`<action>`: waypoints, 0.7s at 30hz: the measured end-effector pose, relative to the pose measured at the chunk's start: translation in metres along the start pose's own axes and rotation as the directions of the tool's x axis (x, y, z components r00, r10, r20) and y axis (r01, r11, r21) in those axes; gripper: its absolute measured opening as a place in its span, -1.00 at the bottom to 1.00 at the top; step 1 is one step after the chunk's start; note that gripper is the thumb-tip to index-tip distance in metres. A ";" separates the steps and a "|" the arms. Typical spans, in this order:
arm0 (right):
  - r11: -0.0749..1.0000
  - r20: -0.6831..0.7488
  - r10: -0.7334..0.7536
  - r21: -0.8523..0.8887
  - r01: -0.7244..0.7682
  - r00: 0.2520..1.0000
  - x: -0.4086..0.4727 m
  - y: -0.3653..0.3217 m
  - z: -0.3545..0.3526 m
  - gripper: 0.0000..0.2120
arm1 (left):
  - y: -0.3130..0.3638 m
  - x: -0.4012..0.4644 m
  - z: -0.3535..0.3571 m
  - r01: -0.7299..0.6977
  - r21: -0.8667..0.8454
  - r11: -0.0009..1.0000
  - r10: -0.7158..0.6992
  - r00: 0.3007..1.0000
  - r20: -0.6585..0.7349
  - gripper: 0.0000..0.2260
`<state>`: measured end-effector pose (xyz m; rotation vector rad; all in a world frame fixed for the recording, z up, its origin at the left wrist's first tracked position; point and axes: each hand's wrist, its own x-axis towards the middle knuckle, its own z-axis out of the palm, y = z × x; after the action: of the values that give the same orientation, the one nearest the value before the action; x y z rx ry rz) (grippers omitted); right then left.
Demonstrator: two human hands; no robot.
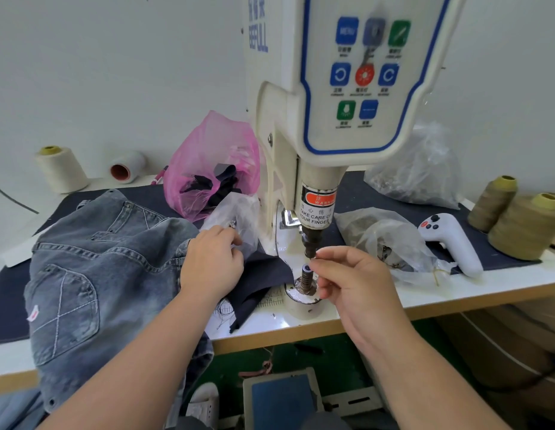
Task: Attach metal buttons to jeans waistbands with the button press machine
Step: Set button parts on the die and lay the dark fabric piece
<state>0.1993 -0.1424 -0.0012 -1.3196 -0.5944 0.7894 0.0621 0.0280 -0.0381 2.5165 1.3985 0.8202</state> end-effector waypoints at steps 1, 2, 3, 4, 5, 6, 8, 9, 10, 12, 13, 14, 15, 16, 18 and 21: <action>0.999 0.001 0.016 0.032 -0.016 1.000 0.000 0.000 0.001 -0.71 | 0.000 0.000 0.000 -0.001 0.002 1.000 0.001 1.000 0.001 -0.82; 0.998 0.005 0.024 0.066 -0.024 1.000 0.000 0.001 0.003 -0.72 | 0.000 0.000 0.000 -0.003 0.003 1.000 0.003 1.000 0.000 -0.82; 0.995 0.008 0.028 0.099 -0.028 1.000 -0.001 0.001 0.003 -0.72 | 0.000 0.000 0.000 -0.003 0.003 1.000 0.003 1.000 -0.002 -0.82; 0.992 0.010 0.029 0.126 -0.030 1.000 -0.001 0.002 0.004 -0.71 | 0.000 0.000 0.000 -0.003 0.002 1.000 0.003 1.000 -0.006 -0.83; 0.989 0.010 0.032 0.143 -0.033 0.999 -0.002 0.003 0.004 -0.71 | 0.000 0.001 0.000 -0.003 0.000 1.000 0.003 1.000 -0.008 -0.83; 0.988 0.009 0.035 0.153 -0.036 0.999 -0.002 0.004 0.004 -0.72 | 0.000 0.001 0.000 -0.003 -0.002 1.000 0.003 1.000 -0.008 -0.83; 0.987 0.003 0.044 0.155 -0.044 0.999 -0.002 0.005 0.004 -0.73 | 0.000 0.001 0.000 -0.006 -0.005 1.000 0.006 1.000 -0.007 -0.82; 0.988 -0.001 0.045 0.151 -0.044 0.999 -0.002 0.005 0.004 -0.73 | 0.000 0.001 0.000 -0.008 -0.005 1.000 0.008 1.000 -0.006 -0.81; 0.988 -0.007 0.042 0.147 -0.040 0.999 -0.002 0.005 0.004 -0.73 | 0.000 0.001 0.001 -0.010 -0.004 1.000 0.010 1.000 -0.006 -0.81; 0.992 -0.022 0.029 0.127 -0.026 0.999 -0.001 0.005 0.005 -0.72 | 0.000 0.001 0.001 -0.009 -0.004 1.000 0.009 1.000 -0.007 -0.81; 0.994 -0.029 0.016 0.112 -0.013 0.999 -0.001 0.004 0.006 -0.73 | 0.000 0.001 0.001 -0.007 -0.005 1.000 0.007 1.000 -0.007 -0.81; 0.996 -0.035 -0.002 0.092 0.005 0.999 -0.002 0.004 0.006 -0.74 | 0.000 0.001 0.001 -0.006 -0.006 1.000 0.006 1.000 -0.007 -0.81; 0.997 -0.039 -0.023 0.069 0.025 0.999 -0.002 0.003 0.007 -0.74 | 0.000 0.001 0.000 -0.006 -0.007 1.000 0.006 1.000 -0.008 -0.81; 0.998 -0.043 -0.045 0.044 0.047 0.998 -0.003 0.002 0.007 -0.75 | 0.000 0.001 0.000 -0.006 -0.009 1.000 0.006 1.000 -0.009 -0.82; 0.996 -0.049 -0.090 -0.023 0.089 0.995 -0.005 0.002 0.009 -0.77 | 0.000 0.001 0.001 -0.007 -0.009 1.000 0.007 1.000 -0.007 -0.82; 0.986 -0.046 -0.136 -0.102 0.131 0.990 -0.006 0.001 0.012 -0.79 | 0.000 0.001 0.001 -0.009 -0.002 1.000 0.009 1.000 -0.002 -0.82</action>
<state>0.1863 -0.1399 -0.0004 -1.3719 -0.6800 0.6205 0.0627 0.0292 -0.0387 2.5224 1.3874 0.8255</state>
